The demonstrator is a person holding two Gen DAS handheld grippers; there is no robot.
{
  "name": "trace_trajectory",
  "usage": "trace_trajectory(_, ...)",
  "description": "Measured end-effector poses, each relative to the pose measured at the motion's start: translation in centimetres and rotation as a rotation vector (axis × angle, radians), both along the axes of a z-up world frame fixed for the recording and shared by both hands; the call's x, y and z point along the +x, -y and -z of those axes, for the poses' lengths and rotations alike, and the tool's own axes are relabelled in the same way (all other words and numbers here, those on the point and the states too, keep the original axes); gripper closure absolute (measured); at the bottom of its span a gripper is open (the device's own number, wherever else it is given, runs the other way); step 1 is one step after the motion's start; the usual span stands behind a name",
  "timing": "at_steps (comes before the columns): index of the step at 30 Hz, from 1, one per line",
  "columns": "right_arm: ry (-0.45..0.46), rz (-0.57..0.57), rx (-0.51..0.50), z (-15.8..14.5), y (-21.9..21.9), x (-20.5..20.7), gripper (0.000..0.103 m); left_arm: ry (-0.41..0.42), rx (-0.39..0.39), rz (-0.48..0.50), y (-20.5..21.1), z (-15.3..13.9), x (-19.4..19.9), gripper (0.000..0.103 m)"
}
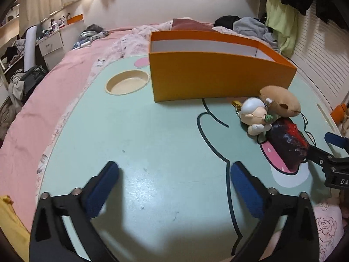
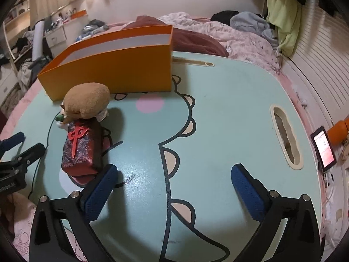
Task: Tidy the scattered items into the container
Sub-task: 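Move both grippers back to the table and grasp the red tile with the right gripper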
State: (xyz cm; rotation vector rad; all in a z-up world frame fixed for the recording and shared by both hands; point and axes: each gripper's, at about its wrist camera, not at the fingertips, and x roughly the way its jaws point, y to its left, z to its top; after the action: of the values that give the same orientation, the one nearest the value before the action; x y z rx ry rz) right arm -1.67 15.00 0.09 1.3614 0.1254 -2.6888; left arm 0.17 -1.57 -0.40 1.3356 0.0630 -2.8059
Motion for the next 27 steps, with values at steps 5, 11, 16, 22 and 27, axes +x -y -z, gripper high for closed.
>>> trace_trajectory(5, -0.003, 0.000, 0.001, -0.05, 0.19, 0.00, 0.000, -0.007, 0.002, 0.002, -0.01, 0.42, 0.17, 0.000)
trace_trajectory(11, 0.006, -0.008, 0.002, -0.11, 0.31, -0.10, 0.000, -0.008, 0.002, 0.003, 0.03, 0.47, 0.23, 0.000)
trace_trajectory(16, 0.015, -0.017, 0.002, -0.17, 0.39, -0.28, 0.000, -0.007, 0.003, 0.003, 0.06, 0.57, 0.28, 0.000)
trace_trajectory(22, 0.003, -0.019, -0.002, -0.06, 0.37, -0.17, 0.000, -0.004, 0.003, 0.003, 0.18, 0.27, 0.07, 0.000)
trace_trajectory(27, -0.003, -0.017, 0.000, -0.10, 0.43, -0.08, 0.000, 0.005, 0.003, 0.015, 0.37, 0.20, -0.35, 0.000)
